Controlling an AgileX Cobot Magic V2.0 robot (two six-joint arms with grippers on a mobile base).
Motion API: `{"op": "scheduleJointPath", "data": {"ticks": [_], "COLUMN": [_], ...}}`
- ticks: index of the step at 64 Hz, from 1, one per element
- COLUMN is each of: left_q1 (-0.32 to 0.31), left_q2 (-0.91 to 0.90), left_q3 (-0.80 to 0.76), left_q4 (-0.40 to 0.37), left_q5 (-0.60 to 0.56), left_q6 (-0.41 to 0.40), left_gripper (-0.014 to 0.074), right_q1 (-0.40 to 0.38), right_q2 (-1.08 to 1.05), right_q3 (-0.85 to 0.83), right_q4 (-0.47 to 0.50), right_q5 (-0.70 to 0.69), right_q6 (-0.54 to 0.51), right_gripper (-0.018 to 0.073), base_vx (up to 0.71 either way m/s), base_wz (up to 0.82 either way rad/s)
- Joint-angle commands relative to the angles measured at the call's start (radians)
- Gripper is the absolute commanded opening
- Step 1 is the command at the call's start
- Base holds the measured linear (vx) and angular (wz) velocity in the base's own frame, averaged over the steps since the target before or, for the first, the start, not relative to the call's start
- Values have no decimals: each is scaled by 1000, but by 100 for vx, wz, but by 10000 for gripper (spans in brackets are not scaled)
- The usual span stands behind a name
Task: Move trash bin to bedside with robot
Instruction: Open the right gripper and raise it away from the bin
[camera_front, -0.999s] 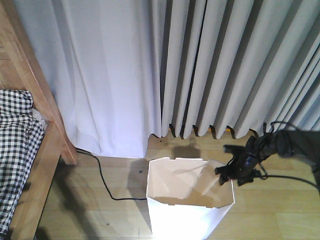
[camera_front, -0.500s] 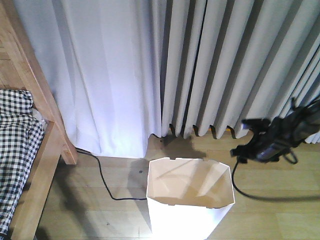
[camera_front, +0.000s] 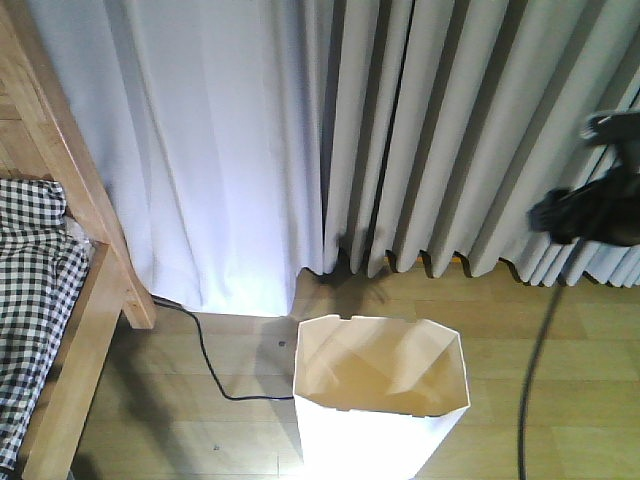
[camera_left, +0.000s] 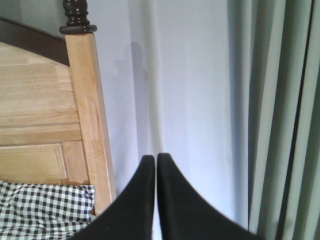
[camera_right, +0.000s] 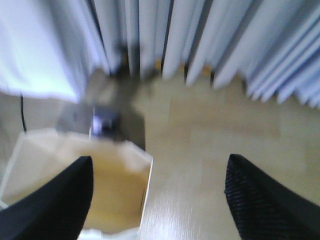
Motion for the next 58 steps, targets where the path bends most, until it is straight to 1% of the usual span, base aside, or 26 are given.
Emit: {"op": "scheduleJointPath", "data": {"ticks": [1, 9, 15, 21, 28, 32, 39, 46, 54, 58], "left_q1": [-6, -6, -6, -6, -6, -6, -6, -6, -6, -6], "left_q2": [-8, -8, -8, -8, -8, -8, -8, -8, -8, -8], "left_q3": [12, 12, 12, 12, 12, 12, 12, 12, 12, 12], "left_q4": [-9, -9, -9, -9, -9, -9, -9, -9, -9, -9], "left_q5": [-74, -74, -74, -74, -74, -74, -74, -74, -74, -74], "left_q6": [-14, -14, -14, -14, -14, -14, -14, -14, -14, -14], "left_gripper": [-6, -6, -6, -6, -6, -6, -6, -6, -6, -6], "right_q1": [-3, -3, -3, -3, -3, -3, -1, -1, -1, -1], "right_q2": [-223, -514, -709, -888, -1060, -1114, -1132, -1132, -1132, -1132], "right_q3": [10, 38, 84, 179, 283, 322, 384, 409, 409, 409], "right_q4": [6, 27, 31, 32, 31, 31, 31, 31, 32, 32], "right_q5": [-23, -8, -21, -73, -45, 0, 43, 4, 17, 17], "right_q6": [1, 4, 4, 4, 4, 4, 3, 3, 2, 2], "right_gripper": [530, 530, 530, 530, 530, 530, 530, 530, 529, 512], "base_vx": [0, 0, 0, 0, 0, 0, 0, 0, 0, 0], "base_wz": [0, 0, 0, 0, 0, 0, 0, 1, 0, 0]}}
